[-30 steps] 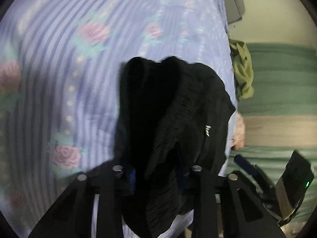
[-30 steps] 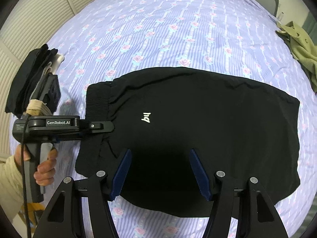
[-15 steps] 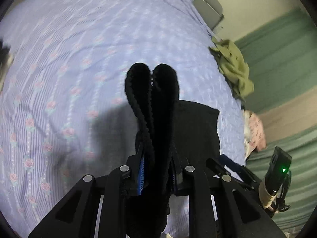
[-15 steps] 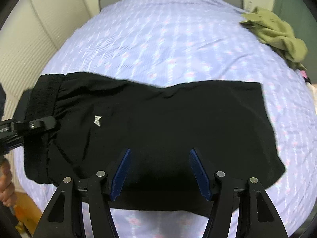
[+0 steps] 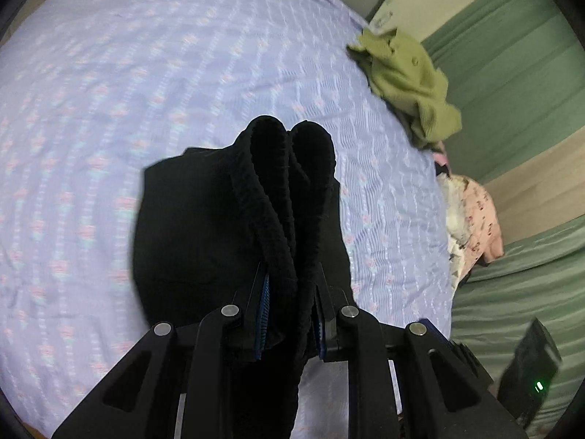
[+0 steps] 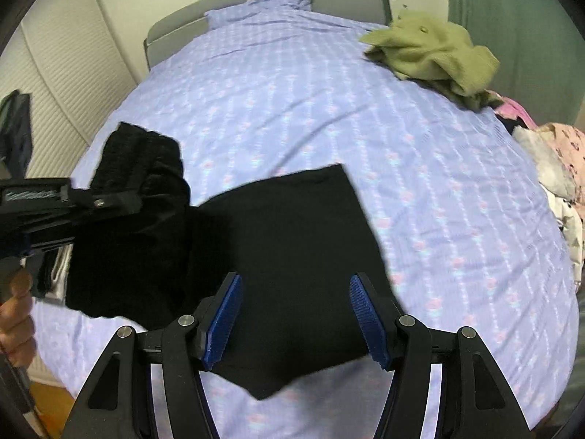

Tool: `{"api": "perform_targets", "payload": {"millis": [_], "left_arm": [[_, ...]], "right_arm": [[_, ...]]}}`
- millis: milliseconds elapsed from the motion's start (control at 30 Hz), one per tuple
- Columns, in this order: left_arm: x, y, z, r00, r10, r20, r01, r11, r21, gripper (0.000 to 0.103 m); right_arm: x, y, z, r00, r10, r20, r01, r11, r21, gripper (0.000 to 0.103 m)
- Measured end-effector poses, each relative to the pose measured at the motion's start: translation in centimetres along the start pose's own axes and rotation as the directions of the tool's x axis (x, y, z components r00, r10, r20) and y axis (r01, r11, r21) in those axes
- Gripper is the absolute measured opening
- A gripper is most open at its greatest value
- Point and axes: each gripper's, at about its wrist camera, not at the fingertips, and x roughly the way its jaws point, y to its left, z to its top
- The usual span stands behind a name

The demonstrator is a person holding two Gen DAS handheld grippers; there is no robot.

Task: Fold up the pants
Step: 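Lay the lifted edge over the shorts and open the left gripper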

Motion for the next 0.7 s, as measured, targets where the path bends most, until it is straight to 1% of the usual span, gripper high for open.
{"api": "perform_targets", "payload": {"millis": [100,233,267,333,400,433,467,533,600,633,700], "left_arm": [[4.1,-2.4,0.3,0.999,0.03,-0.043,-0.03,1.0,-0.008,0.021],[9.0,-4.6,0.5,0.99,0.104,-0.099,-0.104,0.995,0.001,0.021],[10.2,-5.0,0.5,0.986,0.112,-0.121,-0.112,0.994,0.005,0.023],[11.7,-5.7,0.5,0.98,0.116,-0.164,-0.117,0.993,0.0,0.035],[11.6,-6.2,0.5,0.982,0.089,-0.164,-0.092,0.996,-0.011,0.061],[11.0,-6.6,0.3,0.986,0.077,-0.146,-0.08,0.997,-0.015,0.065],[10.1,-6.9,0.2,0.99,0.071,-0.121,-0.073,0.997,-0.011,0.067],[8.5,-7.4,0.1,0.994,0.083,-0.075,-0.082,0.996,0.021,0.069],[7.1,-7.1,-0.3,0.99,0.14,-0.035,-0.138,0.989,0.055,0.071],[6.7,-6.6,-0.5,0.986,0.163,-0.026,-0.161,0.985,0.063,0.071],[6.4,-4.9,-1.1,0.976,0.217,-0.03,-0.214,0.974,0.077,0.071]], "right_arm": [[0.5,-3.0,-0.1,1.0,-0.002,-0.011,0.003,1.0,0.017,0.062],[1.1,-6.7,-0.5,0.999,-0.001,-0.037,0.003,0.999,0.046,0.062],[1.3,-7.4,-0.5,0.999,0.0,-0.044,0.002,0.999,0.051,0.062],[1.8,-8.7,-0.6,0.998,0.006,-0.057,-0.002,0.998,0.062,0.062],[2.3,-9.8,-0.7,0.997,0.02,-0.072,-0.015,0.997,0.077,0.062],[2.4,-10.2,-0.7,0.997,0.03,-0.075,-0.023,0.996,0.085,0.062],[2.5,-10.5,-0.8,0.996,0.039,-0.075,-0.032,0.995,0.092,0.062],[2.6,-11.0,-0.8,0.996,0.056,-0.07,-0.049,0.994,0.097,0.062],[3.0,-11.2,-0.7,0.995,0.075,-0.065,-0.069,0.994,0.088,0.062],[3.2,-11.2,-0.7,0.994,0.084,-0.064,-0.078,0.993,0.085,0.062],[4.0,-11.0,-0.4,0.99,0.13,-0.062,-0.126,0.989,0.074,0.062]]}}
